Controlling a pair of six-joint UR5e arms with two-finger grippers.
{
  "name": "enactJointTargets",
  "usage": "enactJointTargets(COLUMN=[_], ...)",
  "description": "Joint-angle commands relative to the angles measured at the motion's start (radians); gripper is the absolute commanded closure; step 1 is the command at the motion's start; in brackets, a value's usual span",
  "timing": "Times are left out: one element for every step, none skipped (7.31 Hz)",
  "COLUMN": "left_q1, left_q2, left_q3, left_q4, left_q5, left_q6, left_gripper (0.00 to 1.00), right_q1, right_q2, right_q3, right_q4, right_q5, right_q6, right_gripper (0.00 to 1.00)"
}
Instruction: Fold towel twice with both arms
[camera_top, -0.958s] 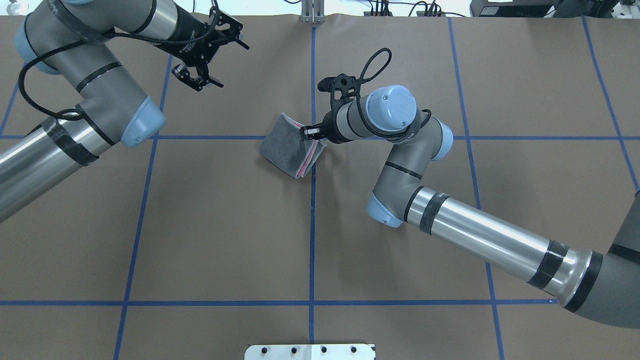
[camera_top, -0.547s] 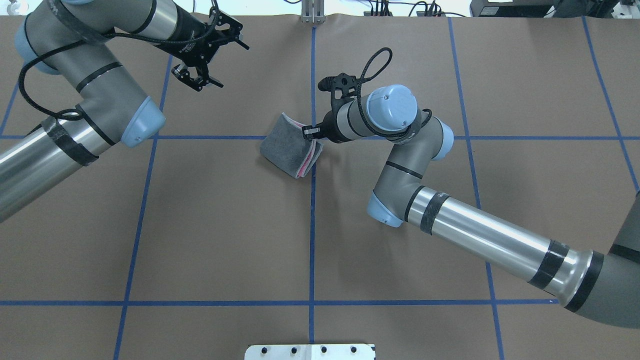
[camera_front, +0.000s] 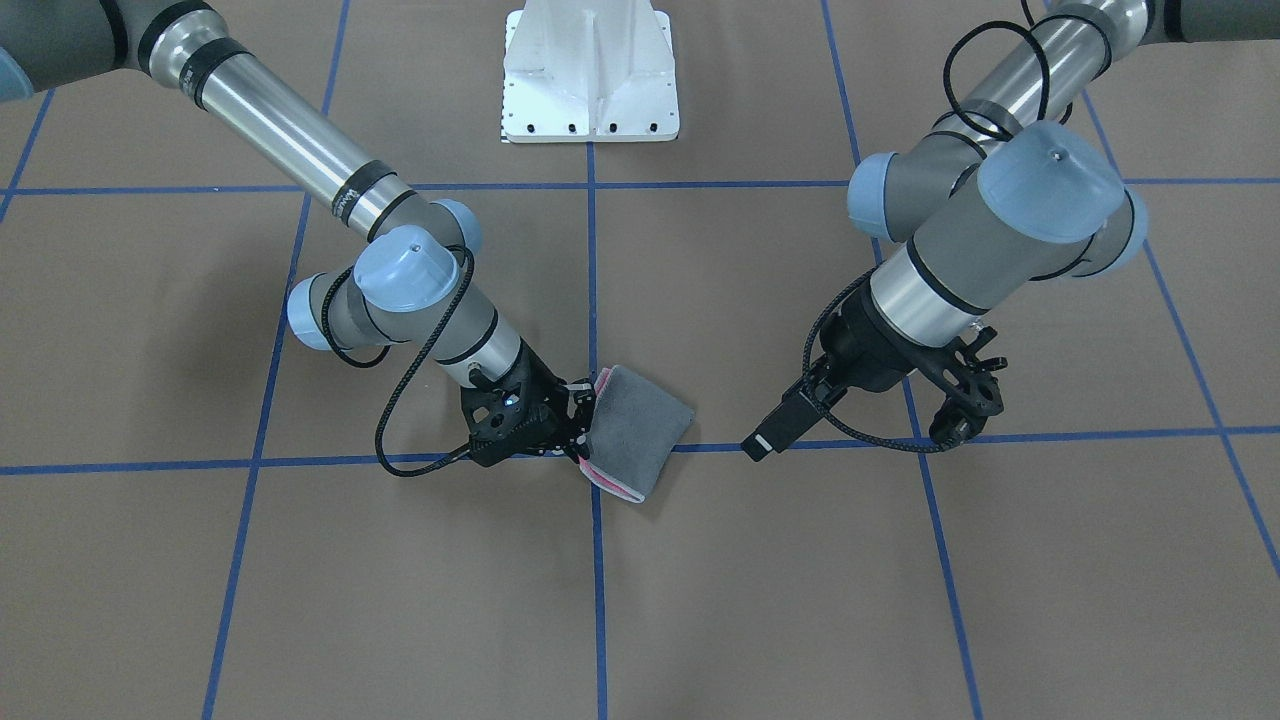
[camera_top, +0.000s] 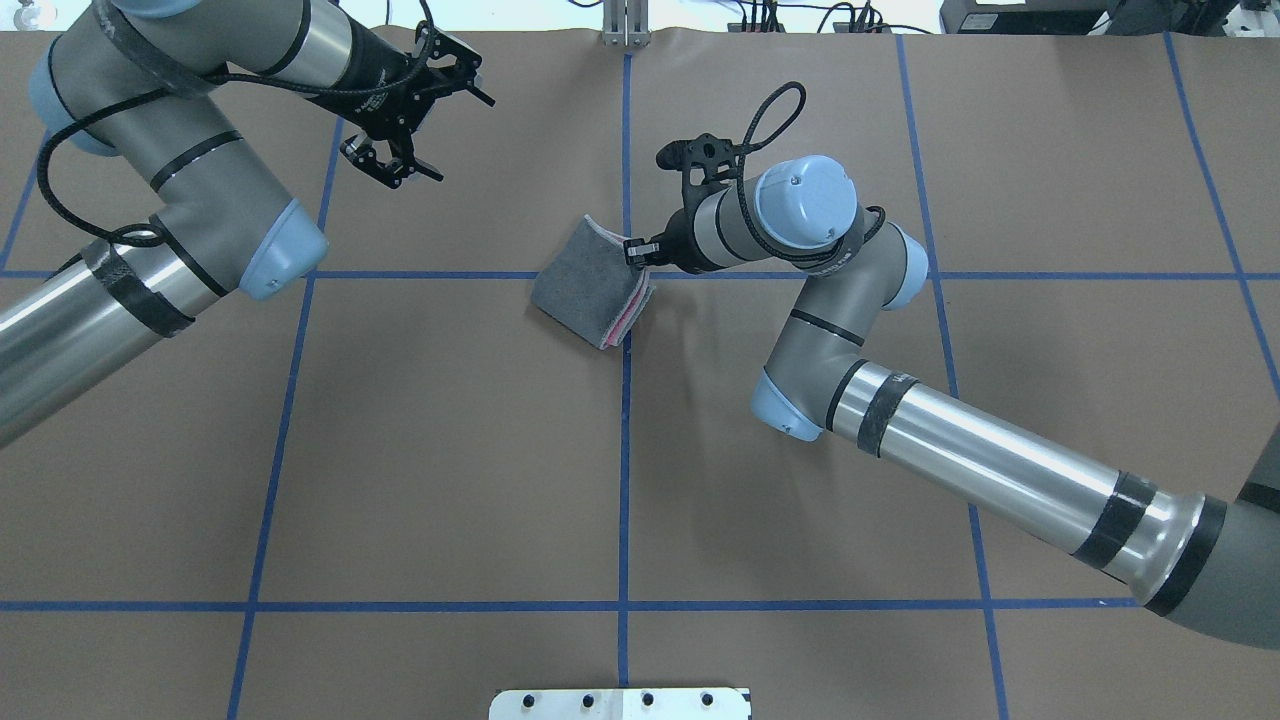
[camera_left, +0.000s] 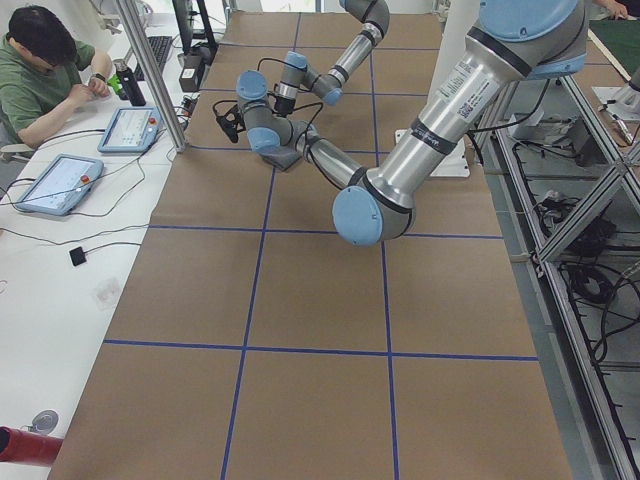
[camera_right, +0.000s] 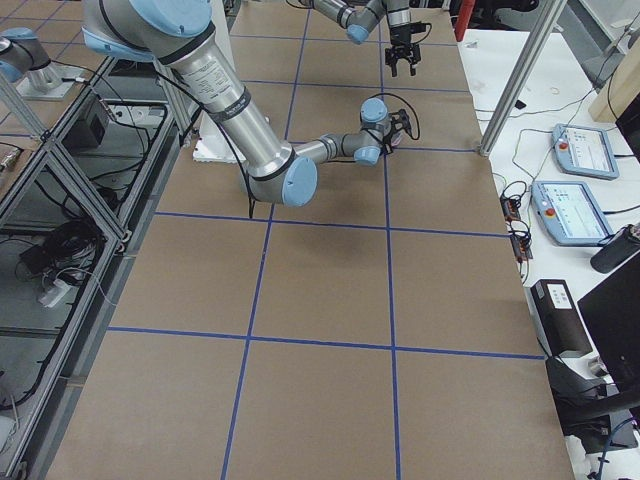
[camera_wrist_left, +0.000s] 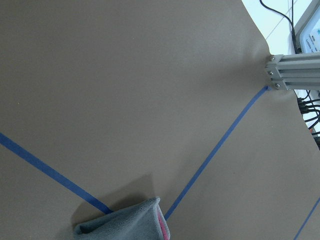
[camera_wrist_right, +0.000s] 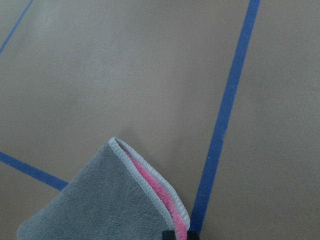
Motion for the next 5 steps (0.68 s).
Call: enactJointTargets(left_q1=[0.002, 0.002, 0.002, 0.002, 0.002], left_q2=[0.001, 0.001, 0.001, 0.001, 0.003], left_q3=[0.000, 0.000, -0.003, -0.003, -0.003], left_q4=[0.001, 0.000, 0.000, 0.000, 0.001], left_q5=[0.002, 0.001, -0.001, -0.001, -0.001], left_q6=[0.000, 0.000, -0.002, -0.002, 0.000], left_gripper=[0.00, 0.00, 0.00, 0.00, 0.00], right_q1=[0.012, 0.012, 0.012, 0.012, 0.009], right_q2=[-0.012, -0.018, -0.018, -0.032, -0.079], right_q3=[0.013, 0.036, 0.051, 0.058, 0.099], right_q4=[0.000, 0.000, -0.003, -0.003, -0.006], right_q5=[0.014, 0.014, 0.014, 0.014, 0.014], right_q6=[-0.003, 0.005, 0.011, 0.010, 0.004], right_gripper=[0.89, 0.89, 0.95, 0.95, 0.94])
